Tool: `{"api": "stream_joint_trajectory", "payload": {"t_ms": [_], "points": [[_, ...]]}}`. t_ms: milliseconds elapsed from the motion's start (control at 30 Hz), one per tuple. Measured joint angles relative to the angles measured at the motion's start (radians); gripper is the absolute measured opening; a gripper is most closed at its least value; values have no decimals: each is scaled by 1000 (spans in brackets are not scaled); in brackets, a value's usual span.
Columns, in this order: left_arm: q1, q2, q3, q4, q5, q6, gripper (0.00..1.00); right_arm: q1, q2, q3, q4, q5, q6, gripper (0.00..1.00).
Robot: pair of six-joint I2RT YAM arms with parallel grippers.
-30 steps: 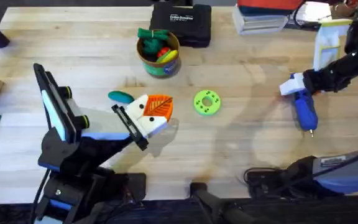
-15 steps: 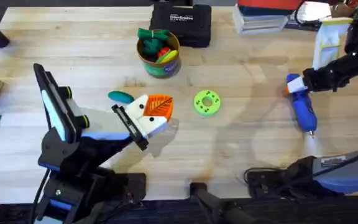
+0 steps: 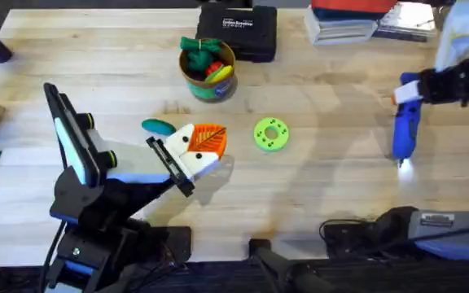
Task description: Pick up the gripper from the table and insert it into the empty holder that is missing its gripper. Then pick up a screw, insert it into the mounting hole, and use the screwdriver to tighten it. Finally, clean up the table by picking up the vegetable and placing it into the bucket.
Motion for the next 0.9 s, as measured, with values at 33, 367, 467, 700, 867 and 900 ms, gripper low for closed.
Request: {"api": "stream_joint_trajectory", "payload": {"t_ms": [33,367,467,700,867,900], "points": [[0,0,0,0,0,0,4,0,-35,4,0,-1,3,273],[0,0,0,0,0,0,4,21,-360,9,-35,-12,121,262],[0,0,0,0,0,0,4,68,-443,5,-43,-18,155,259],[0,0,0,0,0,0,4,255,-656,-121,96,-59,296,251],[0,0,0,0,0,0,4,453,-752,-265,398,-64,443,247],[0,0,0,0,0,0,4,494,-760,-286,462,-65,475,246]]}}
